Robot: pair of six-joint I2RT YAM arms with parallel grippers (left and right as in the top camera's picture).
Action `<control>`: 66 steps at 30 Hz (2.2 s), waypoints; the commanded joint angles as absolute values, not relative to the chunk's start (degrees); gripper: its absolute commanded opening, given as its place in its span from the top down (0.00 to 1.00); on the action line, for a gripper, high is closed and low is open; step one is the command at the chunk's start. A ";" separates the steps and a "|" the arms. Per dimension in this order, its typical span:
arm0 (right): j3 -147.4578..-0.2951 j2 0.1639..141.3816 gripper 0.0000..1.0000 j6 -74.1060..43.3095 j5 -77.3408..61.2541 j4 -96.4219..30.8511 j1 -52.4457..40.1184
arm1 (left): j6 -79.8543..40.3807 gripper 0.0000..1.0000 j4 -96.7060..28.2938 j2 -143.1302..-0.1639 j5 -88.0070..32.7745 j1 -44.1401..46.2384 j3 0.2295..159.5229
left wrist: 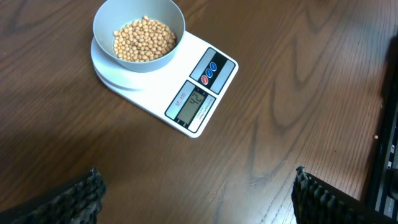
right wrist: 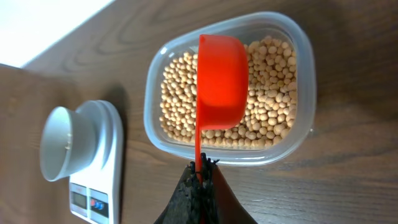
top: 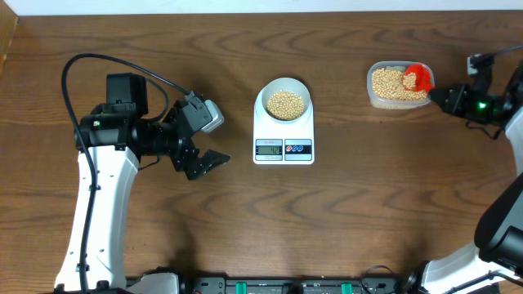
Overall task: Scoop item into bowl and weigh 50g on scale
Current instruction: 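Lift the red scoop and carry it left over the white bowl, then tilt the red scoop to pour a small amount into the bowl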
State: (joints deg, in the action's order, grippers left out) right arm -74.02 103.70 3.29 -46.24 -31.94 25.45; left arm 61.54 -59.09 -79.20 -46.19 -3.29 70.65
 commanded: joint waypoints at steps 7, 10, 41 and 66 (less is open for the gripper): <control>-73.95 104.27 0.99 2.81 -65.21 -32.12 28.25 | 61.91 0.02 -59.27 -79.09 -46.92 -3.57 71.53; -73.97 104.27 0.99 2.61 -68.73 -32.14 27.11 | 61.91 0.02 -59.27 -79.09 -46.92 -3.57 71.53; -73.97 104.27 0.99 17.63 -56.12 -21.21 -2.52 | 61.91 0.02 -59.27 -79.09 -46.92 -3.57 71.53; -73.95 104.27 0.99 31.00 -52.62 -21.19 -6.22 | 61.91 0.02 -59.27 -79.09 -46.92 -3.57 71.53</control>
